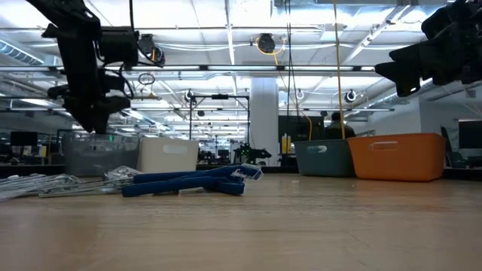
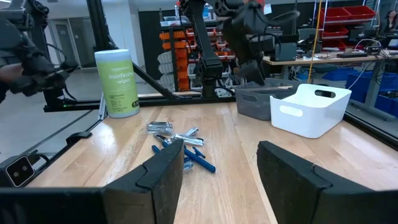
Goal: Pick & Place Travel size toiletries
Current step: Put the silver nail cutter into the black bin
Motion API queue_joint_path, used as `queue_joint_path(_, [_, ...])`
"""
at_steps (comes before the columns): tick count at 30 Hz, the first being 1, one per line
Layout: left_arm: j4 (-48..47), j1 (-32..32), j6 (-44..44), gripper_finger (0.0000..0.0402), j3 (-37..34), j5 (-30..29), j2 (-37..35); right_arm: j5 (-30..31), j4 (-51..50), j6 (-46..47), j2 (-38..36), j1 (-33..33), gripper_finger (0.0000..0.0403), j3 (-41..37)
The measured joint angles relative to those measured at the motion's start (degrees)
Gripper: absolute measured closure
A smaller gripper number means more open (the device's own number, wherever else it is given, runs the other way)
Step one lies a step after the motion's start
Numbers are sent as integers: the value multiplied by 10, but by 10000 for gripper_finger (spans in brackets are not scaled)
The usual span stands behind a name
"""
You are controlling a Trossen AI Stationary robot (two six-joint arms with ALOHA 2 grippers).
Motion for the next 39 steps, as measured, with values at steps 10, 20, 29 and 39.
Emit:
queue_joint_path(10, [13, -97, 0, 261, 30, 142, -32, 0, 0, 0, 0, 0, 210, 0])
queue_joint_path(20, [120, -322, -87, 265, 30, 265, -26, 0, 0, 0, 0, 0, 210, 0])
queue_joint_path(29, [146, -523, -254, 266, 30, 216, 8, 0, 0, 0, 0, 0, 209, 0])
queue_joint_path(39, [136, -598, -281, 266, 29, 233, 118, 0, 0, 0, 0, 0, 209, 0])
